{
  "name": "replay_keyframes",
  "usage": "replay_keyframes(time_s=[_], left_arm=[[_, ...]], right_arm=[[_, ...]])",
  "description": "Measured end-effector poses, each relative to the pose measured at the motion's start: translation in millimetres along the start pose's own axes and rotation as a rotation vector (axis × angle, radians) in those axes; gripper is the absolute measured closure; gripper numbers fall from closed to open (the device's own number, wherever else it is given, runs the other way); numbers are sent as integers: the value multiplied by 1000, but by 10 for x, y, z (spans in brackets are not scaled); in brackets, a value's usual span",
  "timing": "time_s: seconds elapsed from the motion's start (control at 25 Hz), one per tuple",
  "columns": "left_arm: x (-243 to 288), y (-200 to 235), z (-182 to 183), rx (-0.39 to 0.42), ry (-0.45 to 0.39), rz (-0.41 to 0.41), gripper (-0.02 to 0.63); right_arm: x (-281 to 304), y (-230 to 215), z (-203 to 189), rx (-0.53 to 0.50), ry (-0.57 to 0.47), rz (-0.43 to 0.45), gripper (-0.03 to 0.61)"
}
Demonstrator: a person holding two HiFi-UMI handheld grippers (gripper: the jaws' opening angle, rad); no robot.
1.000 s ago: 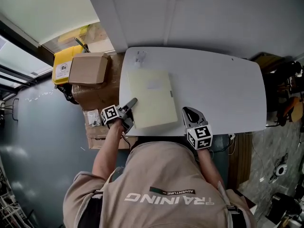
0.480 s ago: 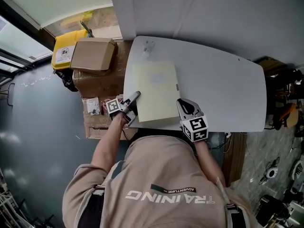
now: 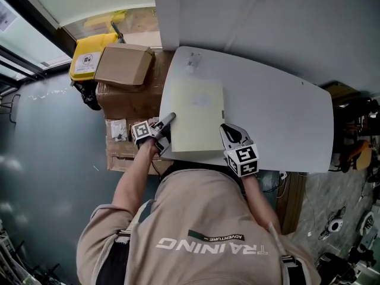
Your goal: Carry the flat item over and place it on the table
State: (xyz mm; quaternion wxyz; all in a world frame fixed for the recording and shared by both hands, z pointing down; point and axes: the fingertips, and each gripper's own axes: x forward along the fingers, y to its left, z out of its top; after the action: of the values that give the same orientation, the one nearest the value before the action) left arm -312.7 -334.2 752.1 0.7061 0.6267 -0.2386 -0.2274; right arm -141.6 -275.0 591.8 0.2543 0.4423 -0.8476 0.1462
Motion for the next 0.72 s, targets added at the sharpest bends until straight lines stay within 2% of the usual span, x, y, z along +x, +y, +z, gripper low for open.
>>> replay_keyframes(time_s=[0.08,0.16,0.28,0.4,0.44,0.48,0.6,0.64,0.72], left_arm=[[-27,-87,18,-51,-20,-44,283],[-37,-93,61,-52,-53,-31,267],[-68,7,116,45,-69,66,265],[-113,79,111,148,-39,150,259],[-123,73,100,153,-33,149,244],[-129,40,90,122,-37,118,224],[-153,-135,122,-33,-97,-40,201],[-171,-152,152,-44,-118,-56,201],[-201,-111,209,16,-138,-8,202]], right_arm=[[1,16,9,-3,0,4,563],[6,21,21,-3,-1,7,563],[21,24,31,-3,1,12,563],[33,2,22,-2,0,12,563],[32,-8,19,-2,-2,11,563],[28,-16,17,-2,-4,11,563],[7,-45,24,-2,-6,10,563],[0,-52,23,-2,-5,10,563],[-5,-60,6,0,-3,8,563]])
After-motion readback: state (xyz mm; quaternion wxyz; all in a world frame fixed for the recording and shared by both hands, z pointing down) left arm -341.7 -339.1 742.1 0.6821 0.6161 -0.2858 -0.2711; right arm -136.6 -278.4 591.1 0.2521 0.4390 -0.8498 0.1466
